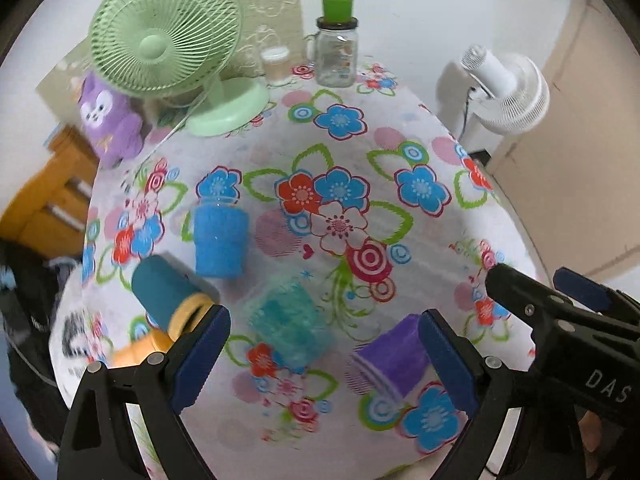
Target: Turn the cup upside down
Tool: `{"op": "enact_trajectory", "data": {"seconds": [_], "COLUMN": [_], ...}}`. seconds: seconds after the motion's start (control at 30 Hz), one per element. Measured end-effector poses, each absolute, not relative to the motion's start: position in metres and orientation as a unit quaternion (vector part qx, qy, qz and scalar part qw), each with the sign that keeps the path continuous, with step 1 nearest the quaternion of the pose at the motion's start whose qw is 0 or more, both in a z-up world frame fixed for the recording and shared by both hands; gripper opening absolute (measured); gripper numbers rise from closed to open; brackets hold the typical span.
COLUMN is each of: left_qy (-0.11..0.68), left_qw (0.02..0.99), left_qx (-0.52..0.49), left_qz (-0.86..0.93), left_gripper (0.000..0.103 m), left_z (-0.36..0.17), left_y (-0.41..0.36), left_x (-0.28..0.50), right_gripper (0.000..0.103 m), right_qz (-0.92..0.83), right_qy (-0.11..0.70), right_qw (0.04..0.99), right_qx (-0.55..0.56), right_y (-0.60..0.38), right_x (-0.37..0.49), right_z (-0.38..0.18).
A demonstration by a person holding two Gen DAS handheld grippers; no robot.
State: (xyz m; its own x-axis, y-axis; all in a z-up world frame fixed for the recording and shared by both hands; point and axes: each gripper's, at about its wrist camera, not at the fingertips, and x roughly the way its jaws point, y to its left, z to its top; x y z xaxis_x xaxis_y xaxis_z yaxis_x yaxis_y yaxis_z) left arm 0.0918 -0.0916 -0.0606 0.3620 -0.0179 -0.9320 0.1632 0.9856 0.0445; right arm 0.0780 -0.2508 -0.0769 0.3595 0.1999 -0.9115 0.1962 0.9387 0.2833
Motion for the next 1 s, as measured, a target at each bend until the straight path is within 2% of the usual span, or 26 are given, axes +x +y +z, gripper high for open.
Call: {"op": "enact_trajectory", "data": {"seconds": [0.47, 0.83, 1.0], "left_qy": [0.557, 0.560, 0.564], "left_qw": [0.797, 0.781, 0.776], "left_qx": [0.205, 0.236, 0.240], "left_qz": [-0.117, -0.145, -0.147], "left_gripper": [0.096, 0.096, 0.096], "left_z": [-0.109, -0.133, -0.142], "left_y": [-0.079, -0.082, -0.085], "left_x": [0.107, 0.120, 0.125], "right_gripper": [0.094, 0.081, 0.067], "right_qz": [-0.111, -0.137, -0.135], "right_qy": [0.595, 0.615, 0.625], "right_qw": [0.738, 0.674, 0.660], "right_qx": [0.298, 0.386, 0.394], "right_y": [-0.231, -0.226, -0.224], "right_x": [0.059, 0.062, 0.069], "right_z": [-0.137, -0.183, -0.196]}}
